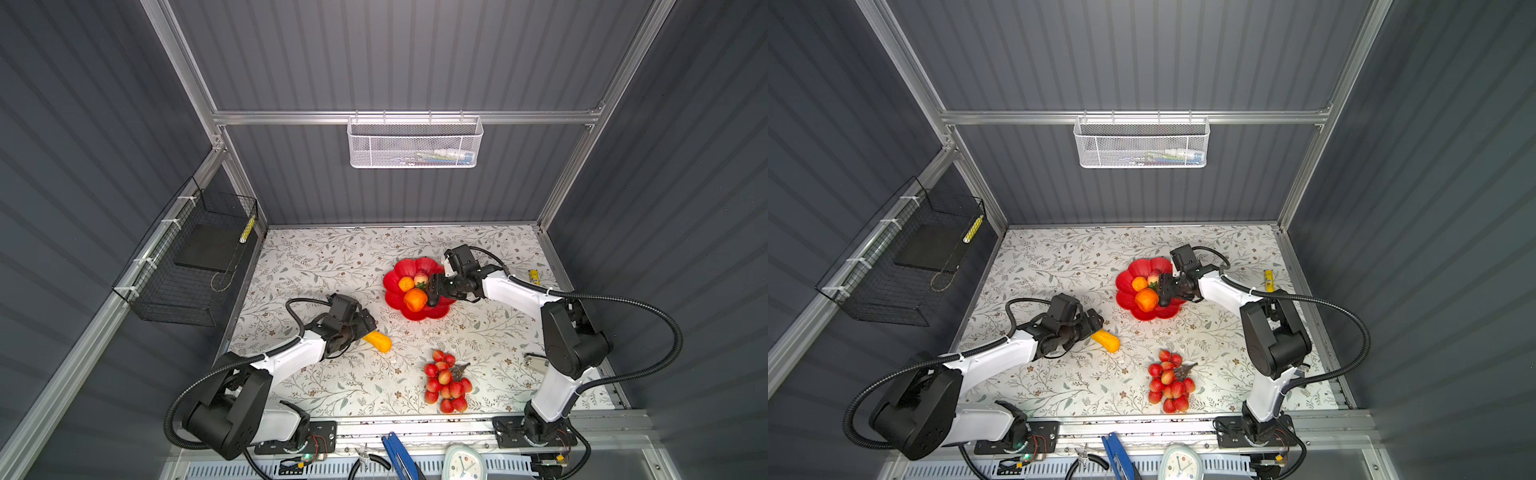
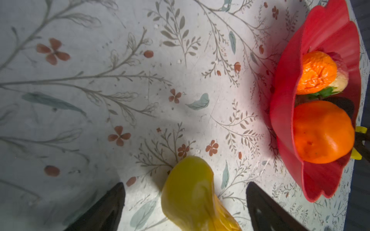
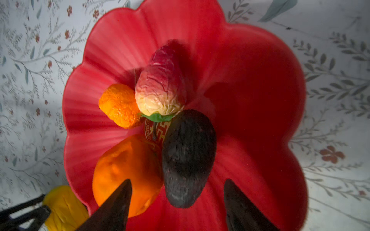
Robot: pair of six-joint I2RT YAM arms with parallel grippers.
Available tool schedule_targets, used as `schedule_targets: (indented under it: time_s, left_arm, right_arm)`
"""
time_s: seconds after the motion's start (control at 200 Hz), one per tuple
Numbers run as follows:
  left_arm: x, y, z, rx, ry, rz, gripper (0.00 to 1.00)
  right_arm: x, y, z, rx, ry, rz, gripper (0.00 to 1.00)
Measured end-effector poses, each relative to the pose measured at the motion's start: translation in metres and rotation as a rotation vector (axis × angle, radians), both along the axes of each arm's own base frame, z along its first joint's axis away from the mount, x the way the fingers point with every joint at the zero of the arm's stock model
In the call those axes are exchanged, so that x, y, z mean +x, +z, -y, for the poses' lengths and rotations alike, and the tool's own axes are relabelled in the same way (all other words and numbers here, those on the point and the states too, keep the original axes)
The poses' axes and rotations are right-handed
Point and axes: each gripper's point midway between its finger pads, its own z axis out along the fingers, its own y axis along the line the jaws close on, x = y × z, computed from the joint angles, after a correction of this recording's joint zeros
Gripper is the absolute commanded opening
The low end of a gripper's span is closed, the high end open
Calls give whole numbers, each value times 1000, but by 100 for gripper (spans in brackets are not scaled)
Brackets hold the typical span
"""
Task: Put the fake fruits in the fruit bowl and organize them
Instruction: 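Place the avocado in the red bowl with the right gripper, then grasp the yellow elongated fruit with the left gripper and drop it into the bowl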
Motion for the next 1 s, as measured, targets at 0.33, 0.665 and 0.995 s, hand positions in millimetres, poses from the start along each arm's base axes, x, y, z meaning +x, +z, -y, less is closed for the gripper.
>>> schedule_targets:
  time_s: [0.33, 0.665, 0.995]
  left_arm:
    - [11, -3, 18, -18, -31, 2, 82]
    - [7, -5, 41, -20, -95, -31, 82]
    - [-20, -10, 37, 41, -135, -105, 69]
  right_arm:
    - [10, 88, 20, 37, -50, 224, 93]
    - [-5, 89, 38, -3, -72, 256, 99]
    - [-7, 87, 49, -15, -89, 265, 99]
